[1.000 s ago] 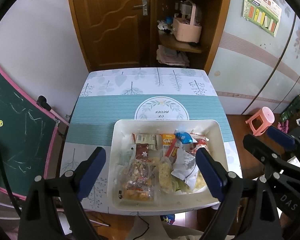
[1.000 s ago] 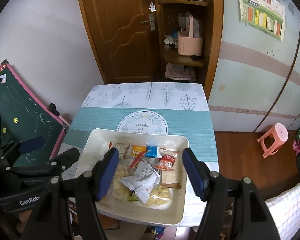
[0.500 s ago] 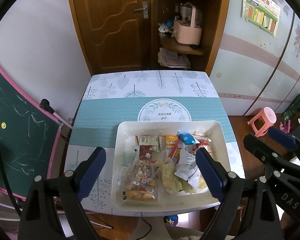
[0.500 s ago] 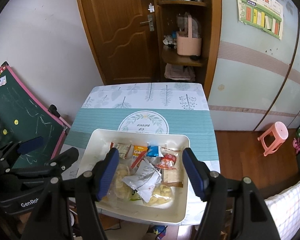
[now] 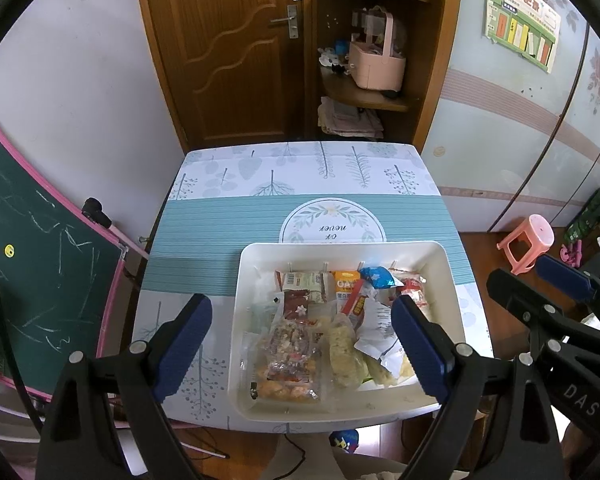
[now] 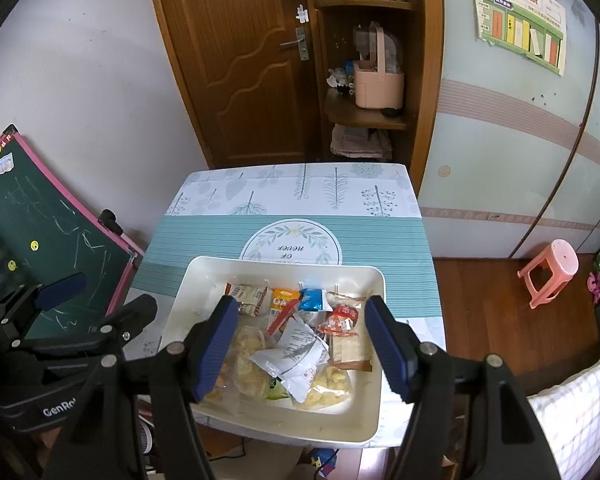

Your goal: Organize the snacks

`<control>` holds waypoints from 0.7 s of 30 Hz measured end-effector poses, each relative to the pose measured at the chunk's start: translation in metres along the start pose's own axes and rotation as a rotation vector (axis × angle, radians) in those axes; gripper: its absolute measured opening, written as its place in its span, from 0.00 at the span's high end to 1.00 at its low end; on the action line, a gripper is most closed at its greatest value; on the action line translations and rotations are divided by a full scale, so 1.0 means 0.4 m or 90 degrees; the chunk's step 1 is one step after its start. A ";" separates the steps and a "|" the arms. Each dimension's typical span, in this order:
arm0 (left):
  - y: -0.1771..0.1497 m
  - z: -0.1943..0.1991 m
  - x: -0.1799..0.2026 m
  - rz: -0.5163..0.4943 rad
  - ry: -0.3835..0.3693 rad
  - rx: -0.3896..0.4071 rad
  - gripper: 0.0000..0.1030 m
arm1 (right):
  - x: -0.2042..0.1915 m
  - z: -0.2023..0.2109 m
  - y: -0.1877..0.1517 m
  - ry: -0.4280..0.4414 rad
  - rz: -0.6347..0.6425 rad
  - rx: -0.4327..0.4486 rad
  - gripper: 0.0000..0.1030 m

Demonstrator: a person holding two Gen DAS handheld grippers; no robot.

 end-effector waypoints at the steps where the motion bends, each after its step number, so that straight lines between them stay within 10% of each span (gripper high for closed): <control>1: 0.000 0.000 0.000 0.000 0.000 0.000 0.12 | 0.000 0.000 0.000 0.000 -0.001 0.000 0.36; 21: -0.009 0.000 -0.016 0.001 0.000 -0.002 0.12 | -0.007 -0.001 0.000 0.000 -0.002 -0.001 0.36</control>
Point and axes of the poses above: each gripper's, at about its wrist camera, not at the fingertips, and z roughly against the way its jaws point, x to its right, y to its top, the point moved 5 cm from there along -z, roughly the way its jaws point
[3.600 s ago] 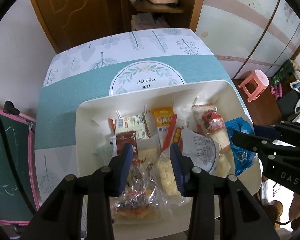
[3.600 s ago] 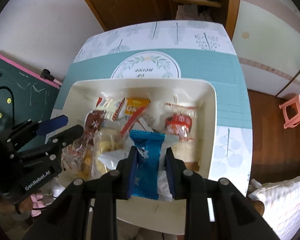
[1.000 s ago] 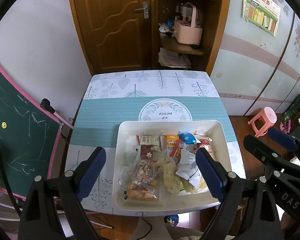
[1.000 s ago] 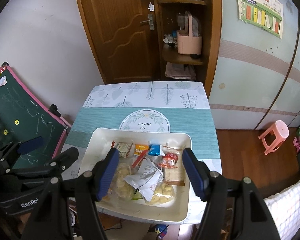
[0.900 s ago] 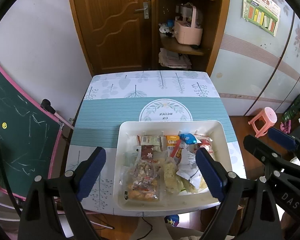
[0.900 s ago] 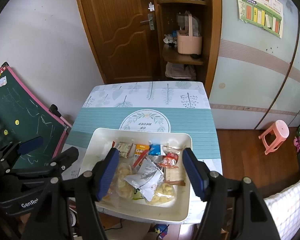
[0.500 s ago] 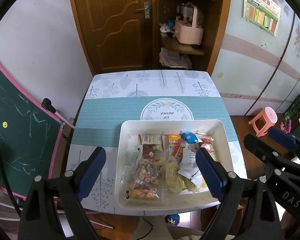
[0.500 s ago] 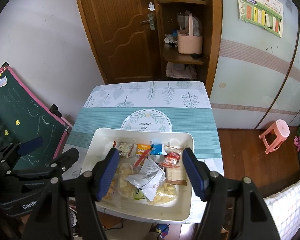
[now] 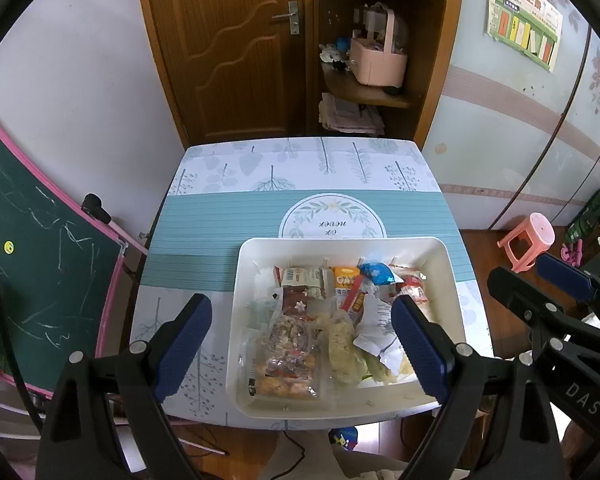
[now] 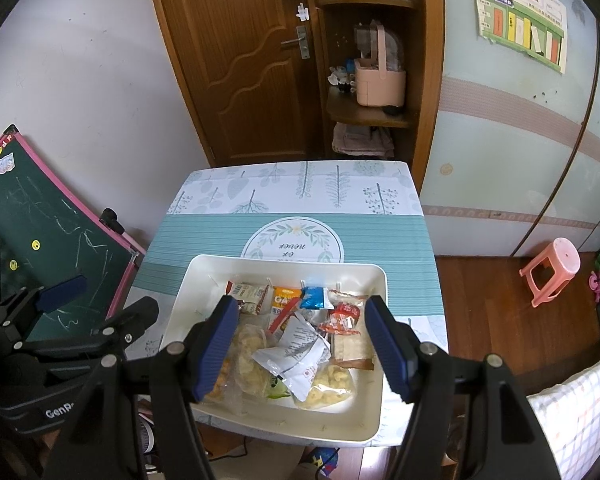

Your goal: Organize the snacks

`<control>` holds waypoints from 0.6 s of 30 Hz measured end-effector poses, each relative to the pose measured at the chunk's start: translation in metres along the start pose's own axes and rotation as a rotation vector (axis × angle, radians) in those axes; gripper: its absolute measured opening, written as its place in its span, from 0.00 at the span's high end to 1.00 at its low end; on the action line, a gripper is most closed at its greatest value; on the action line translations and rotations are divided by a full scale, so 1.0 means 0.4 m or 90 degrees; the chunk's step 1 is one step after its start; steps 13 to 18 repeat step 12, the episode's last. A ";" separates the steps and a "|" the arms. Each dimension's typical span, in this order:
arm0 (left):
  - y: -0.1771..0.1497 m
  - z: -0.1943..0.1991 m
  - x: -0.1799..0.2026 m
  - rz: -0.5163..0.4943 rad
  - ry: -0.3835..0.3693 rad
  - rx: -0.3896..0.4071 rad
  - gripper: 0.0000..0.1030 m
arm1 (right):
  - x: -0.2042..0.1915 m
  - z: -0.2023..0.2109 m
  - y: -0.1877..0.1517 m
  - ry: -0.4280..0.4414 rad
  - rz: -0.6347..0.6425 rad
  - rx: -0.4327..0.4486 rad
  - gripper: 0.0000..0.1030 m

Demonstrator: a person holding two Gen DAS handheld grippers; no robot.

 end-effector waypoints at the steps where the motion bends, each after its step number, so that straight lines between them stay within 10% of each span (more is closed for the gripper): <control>1: -0.003 -0.001 -0.001 0.000 0.000 -0.001 0.12 | -0.005 0.000 -0.002 0.000 0.000 0.000 0.36; 18: -0.016 -0.007 0.009 0.000 -0.001 -0.008 0.12 | -0.009 -0.009 -0.010 0.001 -0.012 -0.007 0.36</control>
Point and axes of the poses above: each gripper's, at about its wrist camera, not at the fingertips, and z roughly against the way its jaws point, x to its right, y to its top, the point moved 5 cm from there along -z, roughly the way its jaws point
